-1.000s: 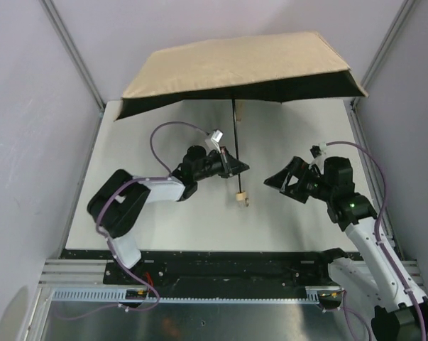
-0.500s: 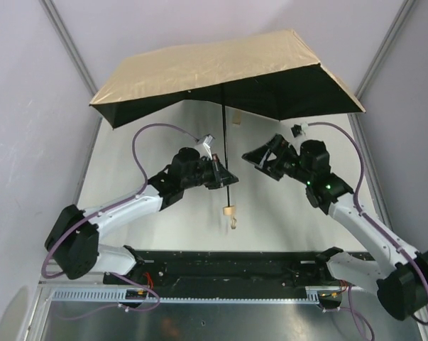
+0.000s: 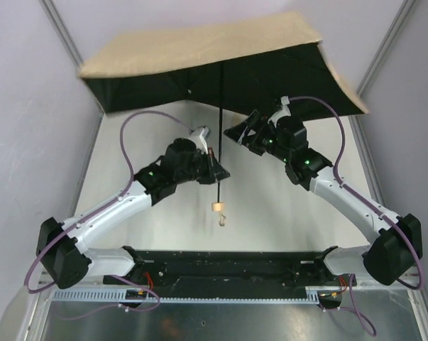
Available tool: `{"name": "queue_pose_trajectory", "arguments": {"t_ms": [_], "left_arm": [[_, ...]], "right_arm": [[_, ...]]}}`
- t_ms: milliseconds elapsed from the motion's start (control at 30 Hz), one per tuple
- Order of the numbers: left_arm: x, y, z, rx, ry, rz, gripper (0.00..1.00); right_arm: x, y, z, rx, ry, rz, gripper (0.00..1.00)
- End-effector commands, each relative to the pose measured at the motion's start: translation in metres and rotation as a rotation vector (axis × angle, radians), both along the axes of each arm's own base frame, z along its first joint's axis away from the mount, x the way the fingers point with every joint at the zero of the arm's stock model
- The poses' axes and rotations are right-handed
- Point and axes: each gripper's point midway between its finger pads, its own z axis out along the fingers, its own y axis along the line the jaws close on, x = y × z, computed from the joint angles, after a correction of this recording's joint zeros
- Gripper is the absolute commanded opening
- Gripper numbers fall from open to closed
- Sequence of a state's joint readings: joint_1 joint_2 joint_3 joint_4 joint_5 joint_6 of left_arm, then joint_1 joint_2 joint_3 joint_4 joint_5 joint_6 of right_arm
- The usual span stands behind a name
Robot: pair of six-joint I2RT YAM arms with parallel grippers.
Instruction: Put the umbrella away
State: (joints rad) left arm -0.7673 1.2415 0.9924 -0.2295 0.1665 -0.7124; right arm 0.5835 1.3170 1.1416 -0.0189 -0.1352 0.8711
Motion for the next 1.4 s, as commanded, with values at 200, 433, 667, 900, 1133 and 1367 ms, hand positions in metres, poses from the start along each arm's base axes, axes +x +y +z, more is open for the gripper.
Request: {"name": "queue_pose_trajectory", "arguments": {"t_ms": [200,433,667,900,1133,1367], "left_arm": [[0.054,0.005,0.181,-0.055,-0.6,-0.086,0.0],[0.017,-0.008,0.131,-0.098,-0.41,-0.152,0.0],[-0.041,-0.024,0.062,-0.119,-0.178,-0.223,0.0],[-0.071,-0.028,0.05,-0.174,-0.096,-0.258,0.0],[-0.075,-0.024,0.066,-0.22,-0.123,-0.253,0.0],[-0.084,-0.027,0.077,-0.277,-0.114,-0.293,0.0]], "right_arm": [[-0.008,-0.043,0.033,-0.081,-0.081,-0.128,0.84],[-0.03,-0.06,0.057,-0.046,-0.106,-0.138,0.87],[-0.052,-0.047,0.073,0.063,-0.148,-0.037,0.93],[-0.04,-0.046,0.049,0.056,-0.082,-0.067,0.9],[-0.03,-0.037,0.051,0.086,-0.096,-0.062,0.81],[-0.021,-0.028,0.073,0.166,-0.162,-0.048,0.68]]}}
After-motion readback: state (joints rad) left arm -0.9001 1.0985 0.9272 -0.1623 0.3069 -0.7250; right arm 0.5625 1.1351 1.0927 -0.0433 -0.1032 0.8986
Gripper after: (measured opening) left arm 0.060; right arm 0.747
